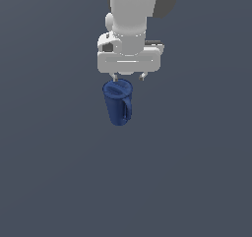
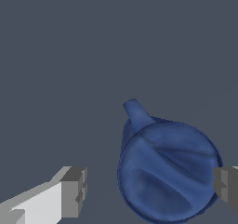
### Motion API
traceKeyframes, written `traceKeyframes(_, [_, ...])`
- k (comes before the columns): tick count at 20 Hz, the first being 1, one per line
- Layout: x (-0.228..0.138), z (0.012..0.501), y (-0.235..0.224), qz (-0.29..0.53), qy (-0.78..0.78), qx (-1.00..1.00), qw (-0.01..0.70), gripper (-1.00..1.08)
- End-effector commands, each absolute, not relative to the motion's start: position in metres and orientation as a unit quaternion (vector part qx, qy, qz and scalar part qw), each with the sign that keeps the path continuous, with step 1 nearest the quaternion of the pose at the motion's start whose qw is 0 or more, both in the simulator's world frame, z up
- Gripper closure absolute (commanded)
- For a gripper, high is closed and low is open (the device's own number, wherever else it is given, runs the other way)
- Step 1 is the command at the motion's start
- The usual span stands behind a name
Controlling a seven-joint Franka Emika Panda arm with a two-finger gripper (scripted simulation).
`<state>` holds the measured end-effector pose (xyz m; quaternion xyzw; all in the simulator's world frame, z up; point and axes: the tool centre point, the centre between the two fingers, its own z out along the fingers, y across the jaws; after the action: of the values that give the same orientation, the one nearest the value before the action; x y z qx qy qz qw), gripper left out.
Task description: Pick up the object and move it to a goal position.
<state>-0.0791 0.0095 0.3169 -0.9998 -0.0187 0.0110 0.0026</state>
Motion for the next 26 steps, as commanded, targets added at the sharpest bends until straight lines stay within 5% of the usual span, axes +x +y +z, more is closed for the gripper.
traceKeyframes(1, [-0.079, 0.317, 0.009, 0.011, -0.019, -1.0, 0.003, -0.2])
traceKeyframes(26, [-0.059, 0.292, 0.016, 0.097, -0.106, -0.989, -0.042, -0.2])
